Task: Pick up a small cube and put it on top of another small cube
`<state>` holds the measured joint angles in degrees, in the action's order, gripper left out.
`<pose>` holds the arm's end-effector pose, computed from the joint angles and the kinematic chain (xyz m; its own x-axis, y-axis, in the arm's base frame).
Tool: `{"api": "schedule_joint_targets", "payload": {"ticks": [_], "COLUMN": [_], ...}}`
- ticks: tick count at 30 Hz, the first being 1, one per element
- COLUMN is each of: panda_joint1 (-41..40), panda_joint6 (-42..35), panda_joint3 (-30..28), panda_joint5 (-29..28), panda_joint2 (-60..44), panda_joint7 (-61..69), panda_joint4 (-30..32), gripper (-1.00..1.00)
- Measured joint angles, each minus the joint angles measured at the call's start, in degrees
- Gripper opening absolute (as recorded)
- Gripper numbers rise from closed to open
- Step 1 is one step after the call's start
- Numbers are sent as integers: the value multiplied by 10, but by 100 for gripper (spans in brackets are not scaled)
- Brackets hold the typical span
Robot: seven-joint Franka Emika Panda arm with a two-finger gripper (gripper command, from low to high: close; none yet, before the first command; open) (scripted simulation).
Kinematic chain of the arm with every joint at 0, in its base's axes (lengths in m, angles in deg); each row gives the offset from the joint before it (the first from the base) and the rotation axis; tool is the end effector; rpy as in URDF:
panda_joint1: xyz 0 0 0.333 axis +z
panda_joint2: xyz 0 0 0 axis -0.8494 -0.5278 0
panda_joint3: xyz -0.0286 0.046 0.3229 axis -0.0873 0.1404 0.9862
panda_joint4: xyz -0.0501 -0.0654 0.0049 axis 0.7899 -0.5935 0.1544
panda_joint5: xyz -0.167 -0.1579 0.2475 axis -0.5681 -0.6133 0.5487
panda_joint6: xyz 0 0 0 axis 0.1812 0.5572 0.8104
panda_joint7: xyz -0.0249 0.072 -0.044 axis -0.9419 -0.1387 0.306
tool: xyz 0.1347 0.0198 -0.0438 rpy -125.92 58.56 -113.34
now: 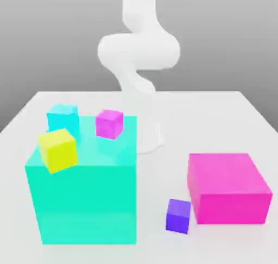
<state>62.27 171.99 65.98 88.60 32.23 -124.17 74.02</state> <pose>0.3352 0.0009 0.6558 0.5941 -0.6542 0.4681 -0.4497 -0.7526 -0.4810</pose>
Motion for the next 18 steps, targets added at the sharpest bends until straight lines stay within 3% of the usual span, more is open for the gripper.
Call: {"api": "schedule_joint_targets", "payload": {"ticks": [9, 18], "panda_joint1": [136, 218], "panda_joint6": [76, 151], "panda_joint3": [-88, -112], "panda_joint5": [82, 148], "panda_joint2": [-155, -306], "panda_joint7": [232, 449], "panda_joint4": [69, 136], "gripper": [0, 0]}}
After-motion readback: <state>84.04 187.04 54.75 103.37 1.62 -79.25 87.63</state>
